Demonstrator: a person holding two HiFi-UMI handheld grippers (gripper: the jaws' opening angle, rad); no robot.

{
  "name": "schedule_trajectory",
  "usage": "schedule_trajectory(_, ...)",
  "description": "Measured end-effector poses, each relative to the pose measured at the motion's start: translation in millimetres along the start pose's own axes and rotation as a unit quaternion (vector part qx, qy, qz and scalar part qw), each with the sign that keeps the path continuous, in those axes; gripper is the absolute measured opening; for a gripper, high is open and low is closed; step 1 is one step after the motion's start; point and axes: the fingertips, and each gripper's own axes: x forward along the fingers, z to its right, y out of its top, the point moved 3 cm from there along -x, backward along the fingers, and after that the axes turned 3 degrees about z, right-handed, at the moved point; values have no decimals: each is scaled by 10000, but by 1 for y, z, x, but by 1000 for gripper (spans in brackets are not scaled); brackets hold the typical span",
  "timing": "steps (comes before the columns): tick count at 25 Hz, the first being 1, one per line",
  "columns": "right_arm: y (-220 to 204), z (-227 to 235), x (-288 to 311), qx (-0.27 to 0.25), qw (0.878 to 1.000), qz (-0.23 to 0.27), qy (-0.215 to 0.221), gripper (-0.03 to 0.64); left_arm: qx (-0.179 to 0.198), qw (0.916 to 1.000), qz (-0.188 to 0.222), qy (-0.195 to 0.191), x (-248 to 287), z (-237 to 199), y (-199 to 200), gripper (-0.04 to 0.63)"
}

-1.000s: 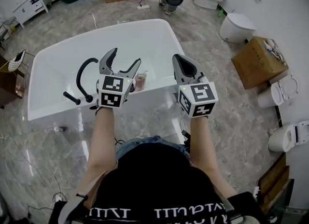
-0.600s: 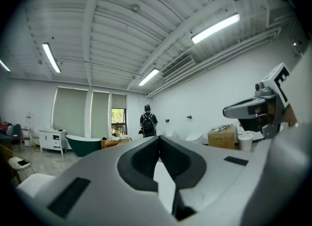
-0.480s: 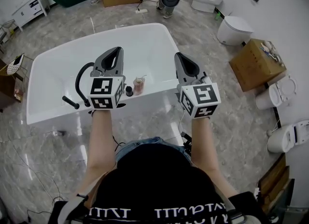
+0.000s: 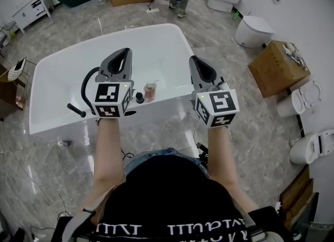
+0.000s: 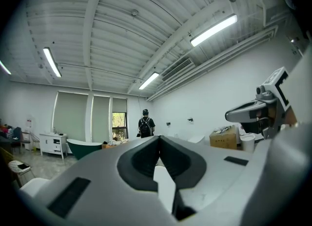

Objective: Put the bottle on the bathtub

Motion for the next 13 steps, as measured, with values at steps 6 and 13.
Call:
schedule_trajectory(6, -1, -1, 1, -21, 10000, 15, 15, 15, 70, 10000, -32, 28, -1, 0, -2, 9)
schedule_trajectory(13, -1, 2, -1, -19, 10000, 40, 16, 15, 114, 9999, -66, 109, 0, -2, -2, 9)
